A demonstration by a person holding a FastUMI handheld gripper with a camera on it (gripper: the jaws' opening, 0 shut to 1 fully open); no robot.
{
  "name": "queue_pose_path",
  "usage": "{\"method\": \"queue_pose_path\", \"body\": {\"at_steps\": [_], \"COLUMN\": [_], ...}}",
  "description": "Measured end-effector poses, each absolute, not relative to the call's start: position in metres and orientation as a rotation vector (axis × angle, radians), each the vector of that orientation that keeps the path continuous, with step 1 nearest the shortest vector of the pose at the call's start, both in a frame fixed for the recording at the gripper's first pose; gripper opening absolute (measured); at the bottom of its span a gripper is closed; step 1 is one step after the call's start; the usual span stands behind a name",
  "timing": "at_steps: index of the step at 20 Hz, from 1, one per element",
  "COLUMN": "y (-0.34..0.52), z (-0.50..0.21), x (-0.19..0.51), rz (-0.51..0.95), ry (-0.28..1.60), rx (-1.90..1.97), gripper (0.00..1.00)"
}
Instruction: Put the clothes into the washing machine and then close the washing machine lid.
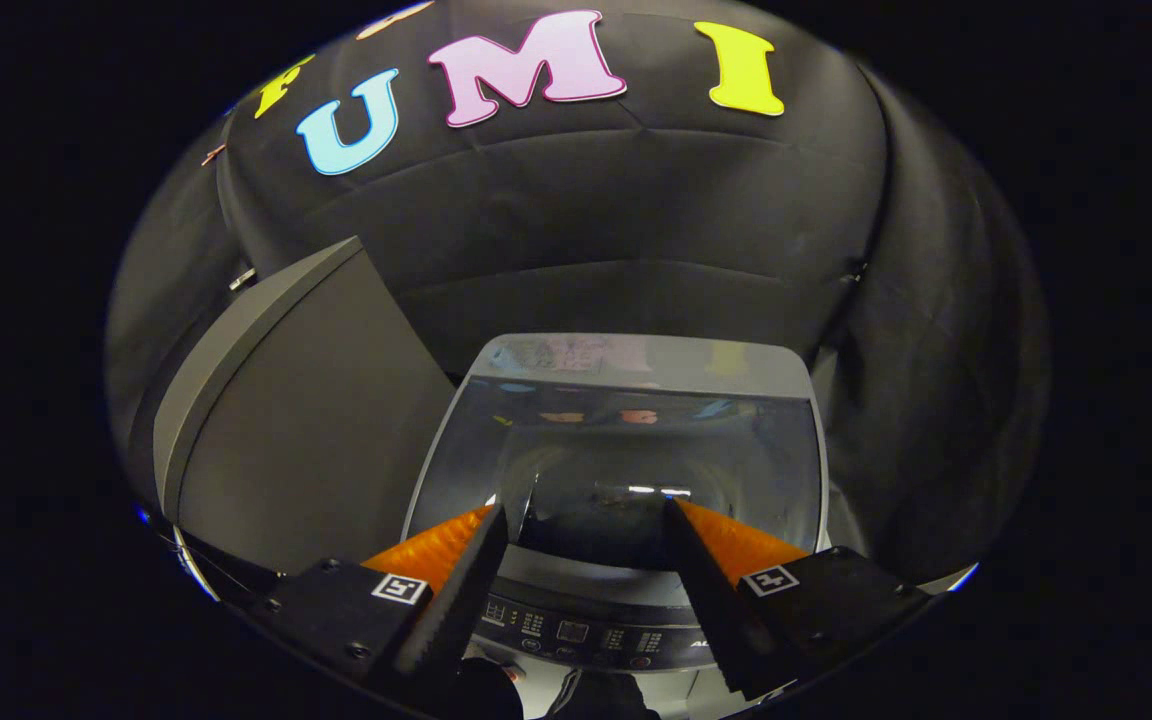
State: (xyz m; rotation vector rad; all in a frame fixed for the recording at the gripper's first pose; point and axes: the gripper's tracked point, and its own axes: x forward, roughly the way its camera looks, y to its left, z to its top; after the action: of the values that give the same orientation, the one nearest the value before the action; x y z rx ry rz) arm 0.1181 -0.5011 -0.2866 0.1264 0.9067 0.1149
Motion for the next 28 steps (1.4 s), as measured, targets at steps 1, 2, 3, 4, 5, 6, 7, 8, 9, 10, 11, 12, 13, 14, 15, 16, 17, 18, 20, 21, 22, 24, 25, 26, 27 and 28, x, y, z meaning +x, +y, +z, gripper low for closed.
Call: {"method": "queue_pose_path", "body": {"at_steps": [1, 2, 3, 4, 5, 6, 7, 8, 9, 10, 11, 12, 13, 14, 15, 16, 17, 18, 20, 21, 22, 24, 25, 26, 27, 28], "y": [-0.502, -0.503, -0.505, -0.507, -0.509, -0.511, -0.513, -0.513, -0.513, -0.513, -0.513, -0.512, -0.509, -0.507, -0.505, -0.503, -0.501, -0.5, -0.495, -0.494, -0.491, -0.484, -0.479, -0.474, -0.469, -0.462], "z": [-0.285, -0.284, -0.281, -0.278, -0.276, -0.274, -0.27, -0.266, -0.261, -0.256, -0.248, -0.241, -0.234, -0.227, -0.219, -0.21, -0.2, -0.19, -0.165, -0.152, -0.139, -0.113, -0.099, -0.084, -0.069, -0.054], "x": [0.127, 0.137, 0.142, 0.147, 0.149, 0.153, 0.156, 0.16, 0.164, 0.168, 0.173, 0.177, 0.181, 0.186, 0.19, 0.195, 0.2, 0.204, 0.212, 0.214, 0.214, 0.217, 0.215, 0.215, 0.214, 0.214], "rz": [0.108, 0.1, 0.092, 0.084, 0.079, 0.073, 0.066, 0.061, 0.057, 0.054, 0.052, 0.052, 0.052, 0.052, 0.05, 0.045, 0.039, 0.029, 0.009, -0.003, -0.012, -0.031, -0.041, -0.051, -0.059, -0.066], "ry": [0.903, 0.899, 0.893, 0.887, 0.883, 0.879, 0.873, 0.866, 0.856, 0.844, 0.83, 0.816, 0.798, 0.782, 0.765, 0.745, 0.723, 0.703, 0.658, 0.636, 0.613, 0.564, 0.543, 0.517, 0.487, 0.456], "rx": [0.128, 0.131, 0.135, 0.136, 0.135, 0.137, 0.14, 0.14, 0.141, 0.14, 0.138, 0.141, 0.145, 0.145, 0.146, 0.143, 0.14, 0.138, 0.15, 0.152, 0.154, 0.164, 0.174, 0.183, 0.191, 0.191], "gripper": [0.98, 0.98, 0.98, 0.98, 0.98, 0.98, 0.98, 0.98, 0.98, 0.98, 0.98, 0.98, 0.98, 0.98, 0.98, 0.98, 0.98, 0.98, 0.98, 0.98, 0.98, 0.98, 0.98, 0.98, 0.98, 0.98]}}
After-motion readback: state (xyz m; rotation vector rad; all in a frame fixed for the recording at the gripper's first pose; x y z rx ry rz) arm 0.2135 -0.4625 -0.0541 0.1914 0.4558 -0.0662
